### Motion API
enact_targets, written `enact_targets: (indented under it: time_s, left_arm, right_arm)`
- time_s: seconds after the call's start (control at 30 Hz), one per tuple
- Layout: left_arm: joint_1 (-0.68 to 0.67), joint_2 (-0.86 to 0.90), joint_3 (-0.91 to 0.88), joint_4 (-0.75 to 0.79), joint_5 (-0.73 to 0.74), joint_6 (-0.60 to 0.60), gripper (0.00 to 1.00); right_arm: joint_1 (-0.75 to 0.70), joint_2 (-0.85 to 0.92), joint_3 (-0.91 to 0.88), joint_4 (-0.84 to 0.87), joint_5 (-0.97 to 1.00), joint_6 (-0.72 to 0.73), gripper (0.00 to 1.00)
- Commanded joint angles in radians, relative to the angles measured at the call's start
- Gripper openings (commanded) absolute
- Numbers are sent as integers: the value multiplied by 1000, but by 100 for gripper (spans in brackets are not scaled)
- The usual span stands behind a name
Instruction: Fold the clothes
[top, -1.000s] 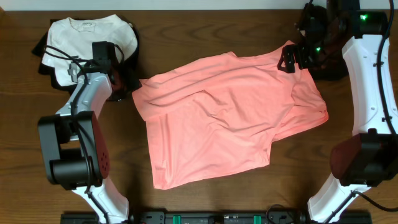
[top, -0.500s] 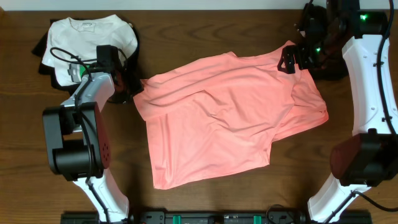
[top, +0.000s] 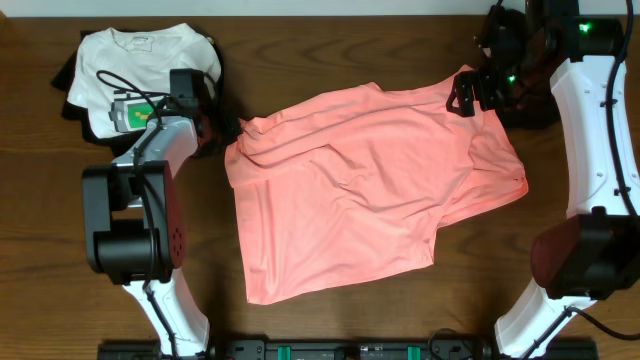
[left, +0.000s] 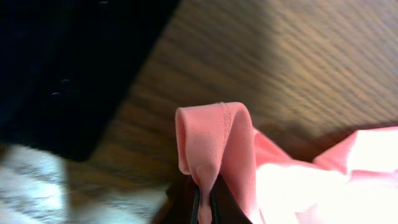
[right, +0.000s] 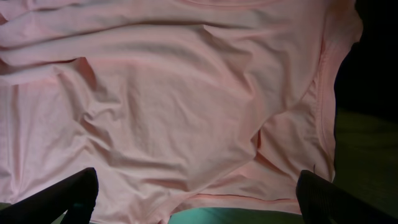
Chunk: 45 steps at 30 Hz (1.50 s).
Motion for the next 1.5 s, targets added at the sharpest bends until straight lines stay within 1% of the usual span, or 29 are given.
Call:
enact_targets:
  time_s: [0.0,0.1,0.27,0.5,0.57,0.83,1.0,1.07,1.1,1.17,1.2,1.23,1.27,1.37,1.47]
  left_arm:
    - [-31,14,60,16,12,6,6]
    - [-53,14,114,23,-14,15,6]
    - [-91,14,178,78,-120,41,6]
    - [-113,15,185,197,-237,60,6]
    - [-113,16,185,231,-239,78,6]
    - [-115,50,185,368,-250,77,6]
    - [-120,85,185,357,-250,78,6]
    - [-121,87,185,320,-250,78,24]
    - [-121,87,185,296,-250,79,39]
    - [-121,87,185,259,-250,102,63]
    - [-119,87,185,240,-250,113,73]
    - [-118,86,185,218,-250,119,78]
    - [-116,82,185,189,-250,119,84]
    - [-111,53,185,111,-250,119,98]
    - [-105,-15,185,12,-223,118,98]
  right_arm:
    - [-1,-8,5,5,-1,-14,99]
    - [-1,-8,4,9,0,-14,99]
    - [-1,-8,4,16,0,-14,99]
    - [-1,-8,3,38,0,-14,99]
    - [-1,-7,2,49,0,-14,99]
    - [-1,22,-1,106,8,-14,99]
    - [-2,60,-2,151,21,-13,99]
    - [-4,68,-2,180,52,11,99]
    - [-6,69,-2,196,63,22,99]
    - [-14,68,-2,224,77,47,99]
    - [-20,66,-1,234,79,55,99]
    - [-25,66,0,240,79,65,99]
    - [-33,64,0,239,79,82,99]
    - [-51,54,0,220,79,117,99]
    - [-69,25,0,185,79,126,99]
